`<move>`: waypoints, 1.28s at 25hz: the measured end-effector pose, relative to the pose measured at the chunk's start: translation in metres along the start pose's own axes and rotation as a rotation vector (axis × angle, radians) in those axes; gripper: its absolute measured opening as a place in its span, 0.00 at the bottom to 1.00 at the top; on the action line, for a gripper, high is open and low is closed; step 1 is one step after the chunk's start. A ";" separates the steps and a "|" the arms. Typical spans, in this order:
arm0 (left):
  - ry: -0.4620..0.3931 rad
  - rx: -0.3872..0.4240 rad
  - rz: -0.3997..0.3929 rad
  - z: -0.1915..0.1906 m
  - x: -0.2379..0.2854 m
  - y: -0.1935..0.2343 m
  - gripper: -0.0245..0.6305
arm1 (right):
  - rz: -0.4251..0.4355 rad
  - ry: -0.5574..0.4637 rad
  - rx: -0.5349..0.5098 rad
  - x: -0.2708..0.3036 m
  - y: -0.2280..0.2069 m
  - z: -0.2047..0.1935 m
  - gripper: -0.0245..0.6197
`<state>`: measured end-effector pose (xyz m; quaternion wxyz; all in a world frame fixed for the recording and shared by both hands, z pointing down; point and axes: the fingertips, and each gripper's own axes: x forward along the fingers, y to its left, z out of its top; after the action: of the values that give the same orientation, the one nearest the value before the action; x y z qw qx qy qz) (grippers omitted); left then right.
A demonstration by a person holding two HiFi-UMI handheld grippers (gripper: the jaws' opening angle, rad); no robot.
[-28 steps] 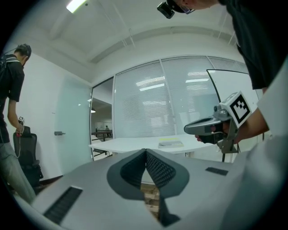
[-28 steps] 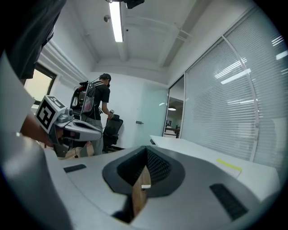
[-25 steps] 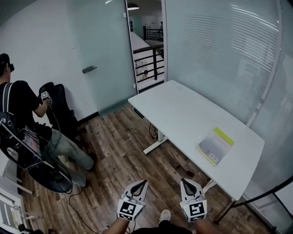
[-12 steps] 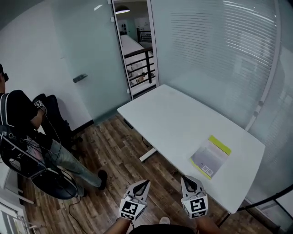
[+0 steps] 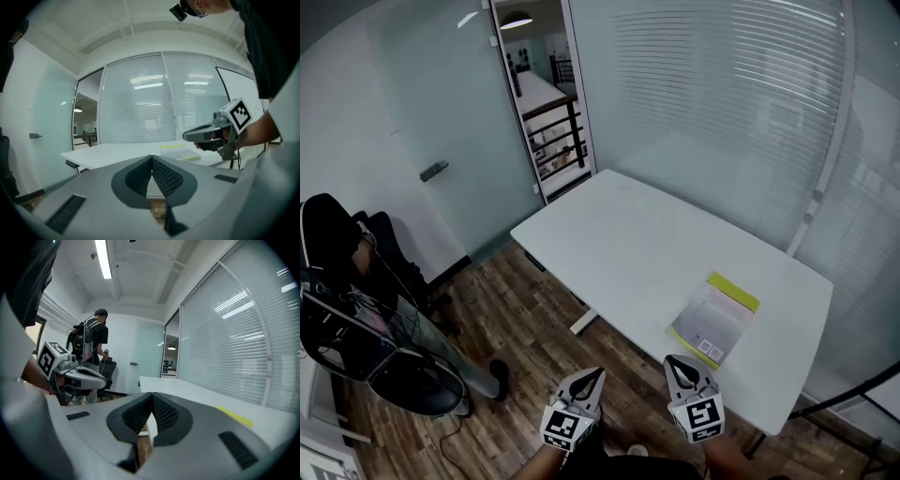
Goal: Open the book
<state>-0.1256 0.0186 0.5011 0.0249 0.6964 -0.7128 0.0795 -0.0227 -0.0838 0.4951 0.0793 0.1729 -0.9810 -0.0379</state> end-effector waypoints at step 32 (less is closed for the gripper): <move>-0.004 -0.078 -0.631 0.009 0.186 0.080 0.06 | -0.470 0.270 0.105 0.087 -0.058 -0.040 0.05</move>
<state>-0.2100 -0.1650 0.5129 0.0736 0.8819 -0.4641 0.0391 -0.0771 -0.1703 0.5411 0.1894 0.4031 -0.8952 0.0193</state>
